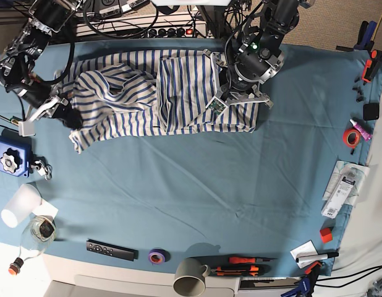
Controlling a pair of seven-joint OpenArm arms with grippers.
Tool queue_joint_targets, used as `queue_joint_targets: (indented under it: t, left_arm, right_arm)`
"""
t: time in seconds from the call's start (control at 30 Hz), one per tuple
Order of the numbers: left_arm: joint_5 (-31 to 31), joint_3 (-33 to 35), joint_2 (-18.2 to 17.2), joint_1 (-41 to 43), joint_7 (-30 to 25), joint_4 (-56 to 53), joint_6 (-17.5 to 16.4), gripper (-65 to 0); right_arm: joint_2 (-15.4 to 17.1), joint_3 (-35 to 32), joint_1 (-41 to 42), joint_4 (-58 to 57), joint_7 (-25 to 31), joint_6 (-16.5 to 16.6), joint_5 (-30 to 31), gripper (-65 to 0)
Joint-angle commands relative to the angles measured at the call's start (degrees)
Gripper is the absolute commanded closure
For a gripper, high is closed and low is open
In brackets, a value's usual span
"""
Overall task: Fold the T-shirt properly
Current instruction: 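Grasp the opposite shirt end with the right gripper, then fold the held end with the right gripper over onto the stack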
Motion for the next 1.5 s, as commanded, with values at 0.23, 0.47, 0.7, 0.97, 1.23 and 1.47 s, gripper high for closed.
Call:
queue_joint_targets:
  t: [0.23,0.47,0.7,0.97,1.23,1.47]
  left_arm:
    - [-0.4,0.0,0.2,-0.4,-0.3,1.0,0.1,-1.9]
    - [-0.4,0.0,0.2,0.0,0.0,5.9,2.8,-1.9]
    - [3.5,0.0,0.2,5.1,0.0,13.8,3.7,-1.9]
    - [11.1,0.0,0.2,13.1,-0.4,19.7,6.2,0.0]
    - [17.2,0.0,0.2,14.4,0.8,19.7,7.2,0.0]
    - [28.4,0.0,0.2,16.3,2.5,19.7,14.8,0.0]
  right_arm:
    - [1.2,-3.4,-4.4,7.2,1.1,2.5,8.4,0.0]
    - [1.1,-5.5,-5.7,9.9,1.1,3.8,15.5,0.0]
    - [1.2,-7.0,-5.7,13.4,1.1,3.8,16.5,0.0]
    - [1.1,-20.0,-5.1,13.5,1.1,3.8,16.5,0.0]
    - [0.1,-30.7,0.5,13.5,1.1,3.8,16.5,0.0]
    - [-2.5,-40.4,5.5,13.5,1.1,3.8,16.5,0.0]
